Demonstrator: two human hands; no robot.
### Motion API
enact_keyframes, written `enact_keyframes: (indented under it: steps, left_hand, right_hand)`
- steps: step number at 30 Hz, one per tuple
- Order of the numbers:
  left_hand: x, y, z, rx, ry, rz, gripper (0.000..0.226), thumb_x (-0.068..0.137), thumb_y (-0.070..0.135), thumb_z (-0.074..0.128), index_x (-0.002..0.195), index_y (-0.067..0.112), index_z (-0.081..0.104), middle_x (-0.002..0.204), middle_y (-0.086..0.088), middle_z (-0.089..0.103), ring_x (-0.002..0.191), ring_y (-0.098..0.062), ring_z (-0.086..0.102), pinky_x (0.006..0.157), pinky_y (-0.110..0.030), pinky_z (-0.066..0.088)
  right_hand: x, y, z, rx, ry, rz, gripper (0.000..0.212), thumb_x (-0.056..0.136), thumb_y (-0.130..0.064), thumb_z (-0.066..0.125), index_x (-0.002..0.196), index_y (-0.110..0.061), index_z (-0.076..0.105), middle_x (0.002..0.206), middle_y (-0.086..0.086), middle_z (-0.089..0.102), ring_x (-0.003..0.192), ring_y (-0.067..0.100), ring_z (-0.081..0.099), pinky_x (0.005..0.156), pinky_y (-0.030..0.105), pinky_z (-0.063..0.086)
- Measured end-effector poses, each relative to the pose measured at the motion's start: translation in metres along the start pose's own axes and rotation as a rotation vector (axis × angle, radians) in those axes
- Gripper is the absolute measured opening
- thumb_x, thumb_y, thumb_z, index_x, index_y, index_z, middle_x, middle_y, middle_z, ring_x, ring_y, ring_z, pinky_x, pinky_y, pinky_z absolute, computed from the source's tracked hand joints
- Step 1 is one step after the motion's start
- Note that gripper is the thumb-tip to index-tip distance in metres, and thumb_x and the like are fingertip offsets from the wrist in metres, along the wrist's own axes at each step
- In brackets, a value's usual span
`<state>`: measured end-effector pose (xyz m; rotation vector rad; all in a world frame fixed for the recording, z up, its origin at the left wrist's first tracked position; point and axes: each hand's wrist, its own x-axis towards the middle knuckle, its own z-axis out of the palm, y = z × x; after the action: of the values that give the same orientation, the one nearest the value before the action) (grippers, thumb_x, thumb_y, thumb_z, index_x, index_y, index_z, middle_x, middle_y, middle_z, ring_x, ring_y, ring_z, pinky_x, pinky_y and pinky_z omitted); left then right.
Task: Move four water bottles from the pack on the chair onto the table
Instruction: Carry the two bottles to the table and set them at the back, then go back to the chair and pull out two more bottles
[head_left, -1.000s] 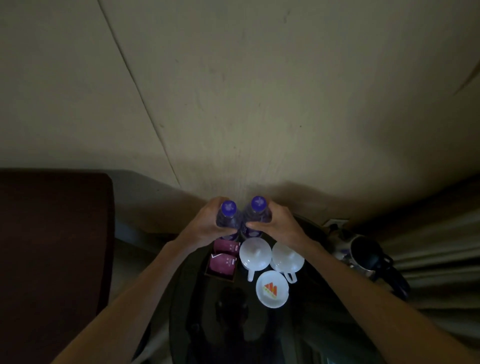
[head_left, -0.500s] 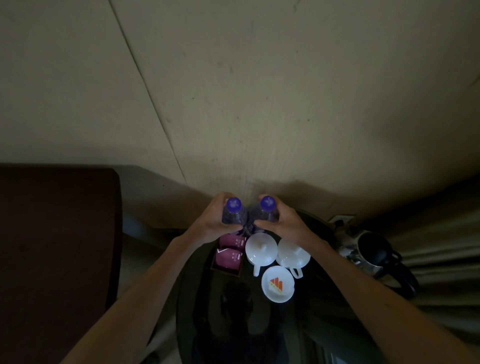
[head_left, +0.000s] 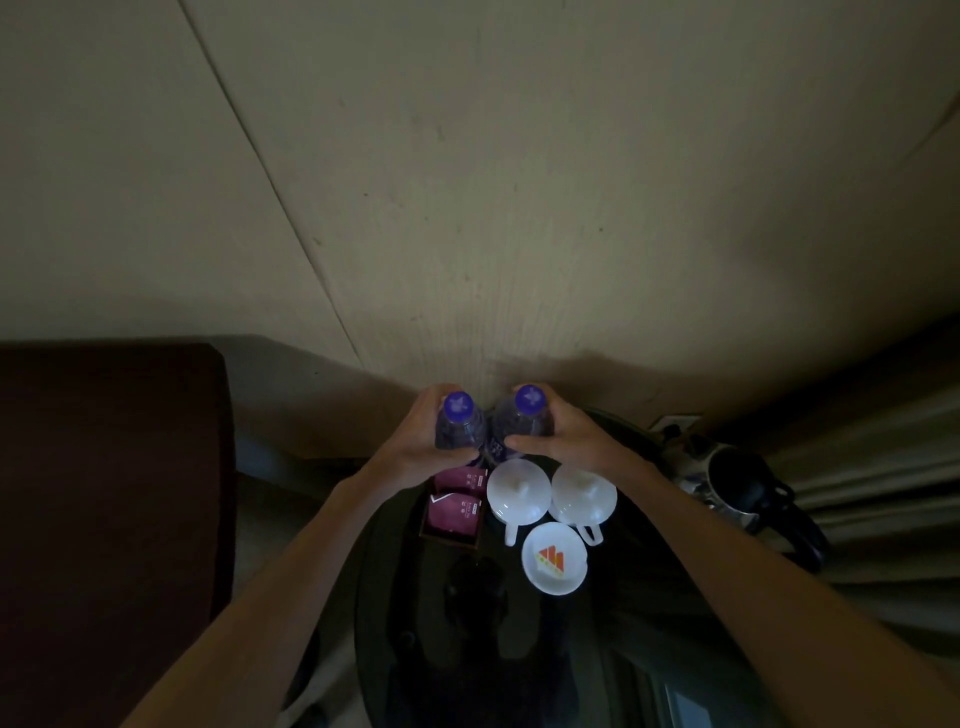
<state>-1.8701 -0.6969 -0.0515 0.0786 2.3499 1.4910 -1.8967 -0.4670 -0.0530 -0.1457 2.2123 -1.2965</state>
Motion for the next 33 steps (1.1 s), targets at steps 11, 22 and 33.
enact_keyframes:
  steps: [11,22,33]
  left_hand:
    - [-0.01,0.027,-0.013,0.03,0.071,-0.017,0.085,0.073,0.041,0.081,0.142,0.023,0.036,0.136,0.012,0.041,0.123,-0.004,0.041,0.097,-0.02,0.036]
    - [-0.014,0.196,-0.04,0.366,0.065,0.221,0.049,0.09,0.042,0.063,0.133,0.022,0.049,0.131,0.003,0.048,0.122,-0.011,0.045,0.098,-0.025,0.033]
    - [-0.104,0.374,0.124,0.509,-0.219,0.578,0.033,0.093,0.036,0.058,0.124,0.024,0.057,0.125,0.005,0.054,0.118,-0.012,0.052,0.099,-0.029,0.039]
  right_hand:
    - [-0.027,-0.022,-0.013,-0.045,0.03,0.042,0.088,0.078,-0.025,0.082,0.149,-0.02,0.03,0.147,0.002,0.046,0.135,0.016,0.043,0.101,0.029,0.039]
    - [-0.12,-0.136,-0.081,-0.087,0.361,0.019,0.073,0.086,-0.041,0.071,0.147,-0.018,0.037,0.151,0.004,0.042,0.136,0.022,0.043,0.108,0.034,0.039]
    - [-0.402,-0.145,-0.157,-0.205,0.919,0.183,0.035,0.094,-0.038,0.055,0.125,-0.022,0.061,0.123,0.004,0.068,0.114,0.024,0.063,0.099,0.04,0.051]
